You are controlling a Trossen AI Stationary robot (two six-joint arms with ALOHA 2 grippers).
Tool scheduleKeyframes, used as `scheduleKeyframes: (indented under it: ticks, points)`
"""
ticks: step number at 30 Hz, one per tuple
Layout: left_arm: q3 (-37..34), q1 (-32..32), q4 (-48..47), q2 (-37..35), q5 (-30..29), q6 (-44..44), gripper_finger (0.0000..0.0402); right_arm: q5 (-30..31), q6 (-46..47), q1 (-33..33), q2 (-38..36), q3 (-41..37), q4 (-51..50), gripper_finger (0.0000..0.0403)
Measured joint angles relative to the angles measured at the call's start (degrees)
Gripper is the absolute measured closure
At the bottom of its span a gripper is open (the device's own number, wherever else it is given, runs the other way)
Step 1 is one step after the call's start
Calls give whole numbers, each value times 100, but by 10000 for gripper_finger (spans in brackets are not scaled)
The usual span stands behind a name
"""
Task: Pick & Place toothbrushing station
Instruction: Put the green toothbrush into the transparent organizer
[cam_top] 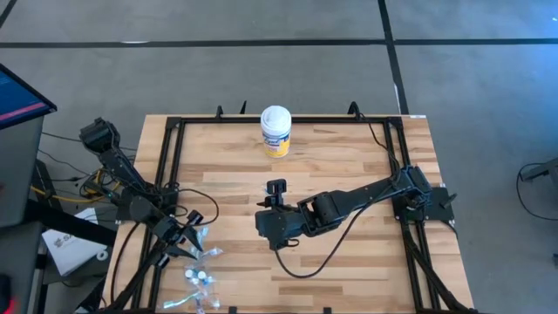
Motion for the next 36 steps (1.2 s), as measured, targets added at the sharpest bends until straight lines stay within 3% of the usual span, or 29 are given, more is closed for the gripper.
scheduleKeyframes:
  ticks: [14,29,36]
  points:
    - [0,0,-359,0,0,-346,397,0,0,0,0,1,0,274]
    - [7,0,-441,150,-90,-774,396,-2,1,0,0,1,-7,274]
    - [2,-7,-425,-131,-42,-577,390,-4,2,0,0,2,-7,274]
